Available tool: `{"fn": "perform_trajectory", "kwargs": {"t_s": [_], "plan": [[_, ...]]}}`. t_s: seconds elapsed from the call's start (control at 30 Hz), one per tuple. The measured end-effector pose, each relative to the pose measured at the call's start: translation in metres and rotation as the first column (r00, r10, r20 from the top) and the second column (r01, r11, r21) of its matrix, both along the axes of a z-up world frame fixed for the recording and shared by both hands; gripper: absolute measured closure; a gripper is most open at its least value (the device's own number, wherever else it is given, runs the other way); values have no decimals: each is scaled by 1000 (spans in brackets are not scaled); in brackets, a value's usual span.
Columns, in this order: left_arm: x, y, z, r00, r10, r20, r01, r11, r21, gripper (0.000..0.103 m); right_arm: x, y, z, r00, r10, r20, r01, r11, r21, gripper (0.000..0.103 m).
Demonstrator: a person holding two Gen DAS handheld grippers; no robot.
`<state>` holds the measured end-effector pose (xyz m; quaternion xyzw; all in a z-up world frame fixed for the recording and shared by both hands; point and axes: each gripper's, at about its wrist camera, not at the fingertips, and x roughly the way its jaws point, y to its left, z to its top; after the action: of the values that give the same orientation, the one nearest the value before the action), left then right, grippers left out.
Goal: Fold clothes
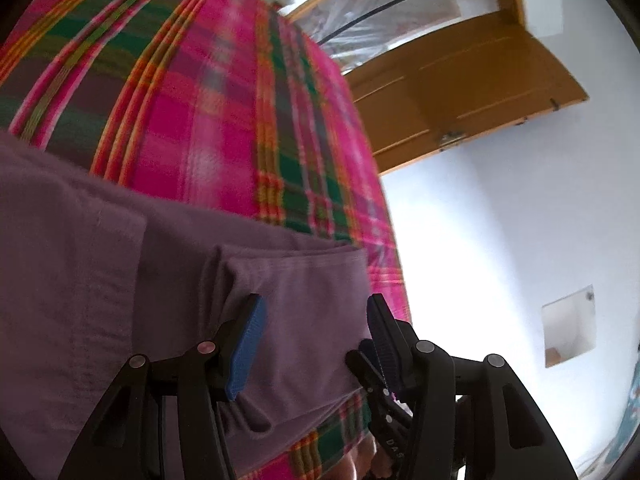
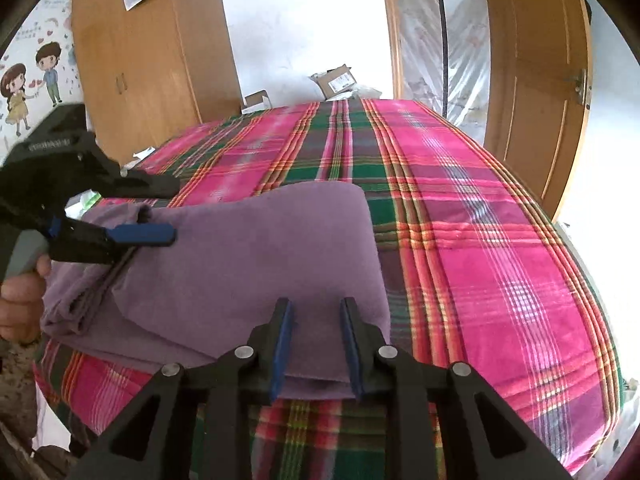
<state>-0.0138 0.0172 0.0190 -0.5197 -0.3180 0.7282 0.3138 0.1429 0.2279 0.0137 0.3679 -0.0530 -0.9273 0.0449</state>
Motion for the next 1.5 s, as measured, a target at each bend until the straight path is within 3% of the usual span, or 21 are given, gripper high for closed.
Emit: {"fn": "perform_trajectory", "kwargs": {"t_s": [0.23,0.37,0.53,0.73,0.83,0.9,1.03,1.23,1.5], "plan": [[-2,-9,-14,999,9,34,-9,1000,-2,48,18,15,8,998,-50,-36,50,999,-13,78],[-4,-10,-17,999,14,41,-14,1000,-5,48,38,-3,4,998,-42,-56,46,996,74,62],[-4,-14,-18,997,41,59,-41,999,8,48,44,-29,-6,998,-20,-65,30,986,164,54],[20,-12,-3,999,-8,-47,4,997,-81,48,48,-35,-8,995,-32,-95,55,966,254,53],[33,-12,-2,998,-47,-35,43,993,-111,48,54,-37,-6,993,-11,-116,33,982,187,53],[39,-18,-3,999,-43,-29,39,993,-107,48,53,-43,-8,992,1,-123,24,978,206,53],[47,-30,-4,999,40,-20,-42,993,-108,48,52,-51,-11,992,7,-124,21,974,224,53],[51,-43,0,991,126,-55,-134,969,-205,48,60,-41,-8,992,-10,-128,33,983,182,53],[46,-30,-11,994,106,18,-98,962,-253,48,61,-33,-7,991,-23,-130,40,990,135,53]]}}
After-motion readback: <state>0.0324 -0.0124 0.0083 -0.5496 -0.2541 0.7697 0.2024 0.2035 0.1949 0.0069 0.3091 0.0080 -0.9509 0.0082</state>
